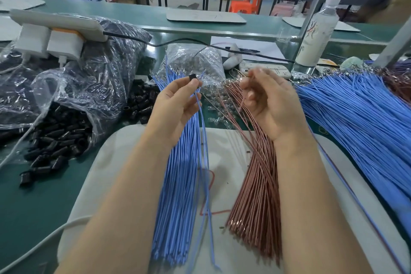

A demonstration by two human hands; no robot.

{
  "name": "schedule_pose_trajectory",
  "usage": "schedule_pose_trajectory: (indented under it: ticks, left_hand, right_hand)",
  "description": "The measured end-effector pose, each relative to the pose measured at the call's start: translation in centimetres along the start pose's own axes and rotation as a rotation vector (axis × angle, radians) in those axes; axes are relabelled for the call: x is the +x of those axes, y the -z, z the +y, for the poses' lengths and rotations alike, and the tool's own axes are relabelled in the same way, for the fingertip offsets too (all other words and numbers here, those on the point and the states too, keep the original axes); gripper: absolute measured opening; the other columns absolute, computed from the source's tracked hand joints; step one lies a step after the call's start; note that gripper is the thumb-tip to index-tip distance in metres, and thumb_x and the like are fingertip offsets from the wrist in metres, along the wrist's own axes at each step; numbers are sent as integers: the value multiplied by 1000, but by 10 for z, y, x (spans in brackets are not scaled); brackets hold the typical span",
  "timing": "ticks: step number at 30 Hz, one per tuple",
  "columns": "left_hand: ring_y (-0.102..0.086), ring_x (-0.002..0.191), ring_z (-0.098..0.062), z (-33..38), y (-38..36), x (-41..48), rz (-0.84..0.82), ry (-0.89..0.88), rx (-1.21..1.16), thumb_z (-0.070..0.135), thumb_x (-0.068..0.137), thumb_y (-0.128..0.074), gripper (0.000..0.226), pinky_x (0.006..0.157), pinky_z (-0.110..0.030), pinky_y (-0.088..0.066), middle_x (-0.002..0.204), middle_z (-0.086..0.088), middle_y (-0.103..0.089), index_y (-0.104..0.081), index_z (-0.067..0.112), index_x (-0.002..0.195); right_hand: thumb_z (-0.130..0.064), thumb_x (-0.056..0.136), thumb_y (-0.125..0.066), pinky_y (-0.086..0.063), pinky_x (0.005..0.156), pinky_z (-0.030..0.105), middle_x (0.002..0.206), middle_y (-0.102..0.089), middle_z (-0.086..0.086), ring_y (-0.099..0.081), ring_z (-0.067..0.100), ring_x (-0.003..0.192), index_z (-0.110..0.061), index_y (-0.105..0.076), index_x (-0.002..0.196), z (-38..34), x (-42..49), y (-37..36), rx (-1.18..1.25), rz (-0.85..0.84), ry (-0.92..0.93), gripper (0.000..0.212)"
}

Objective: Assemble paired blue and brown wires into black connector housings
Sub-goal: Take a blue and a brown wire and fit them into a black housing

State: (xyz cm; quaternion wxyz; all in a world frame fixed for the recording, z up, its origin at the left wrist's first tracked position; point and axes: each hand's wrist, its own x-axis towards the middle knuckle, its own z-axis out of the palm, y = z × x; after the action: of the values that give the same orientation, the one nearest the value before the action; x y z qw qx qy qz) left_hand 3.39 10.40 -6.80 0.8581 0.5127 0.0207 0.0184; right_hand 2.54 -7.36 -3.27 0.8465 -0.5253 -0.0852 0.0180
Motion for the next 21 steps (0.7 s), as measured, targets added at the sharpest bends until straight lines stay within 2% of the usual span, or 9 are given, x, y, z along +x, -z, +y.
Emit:
schedule_pose_trajectory:
  ticks: [3,7,9,13,17,21]
  left_hand:
    - [-63,70,-8,0,-2,-1,-105,29,10,15,91,-58,4,69,-21,-53,92,2,-72,-59,18,89]
    - [-63,99,-11,-3,-3,-3,-236,27,126,15,91,-57,13,93,-29,-49,103,3,-71,-68,21,85]
    - [-60,102,-10,-6,-3,-4,-245,9,262,18,90,-60,9,99,-32,-45,104,2,-69,-68,21,88]
    - [-64,97,-5,-12,-4,-5,-255,-28,525,30,89,-63,8,99,-30,-45,92,12,-71,-68,26,94]
    - [-66,102,-11,-12,-5,-5,-294,-21,455,23,91,-61,7,83,-21,-50,102,1,-73,-66,22,95]
    - [-67,102,-14,-12,-5,-5,-297,-4,383,22,90,-61,9,91,-29,-52,104,-3,-72,-62,18,98]
  right_hand:
    - [-9,98,-49,-51,50,17,66,-67,2,-59,9,53,-11,-53,92,10,6,-2,-108,287,140,8]
    - [-8,98,-49,-53,55,21,68,-67,4,-65,13,57,-11,-49,91,18,10,-3,-226,441,222,8]
    - [-9,98,-49,-54,56,22,70,-67,6,-66,14,57,-12,-48,89,21,12,-3,-226,457,236,9]
    - [-8,99,-48,-52,53,21,71,-66,8,-65,13,55,-14,-47,87,25,15,-3,-229,436,254,13]
    - [-9,99,-47,-52,53,20,72,-66,8,-64,11,55,-12,-51,89,26,15,-3,-238,436,228,11]
    - [-9,99,-48,-51,52,20,69,-65,6,-62,11,52,-12,-52,90,26,14,-2,-265,449,221,10]
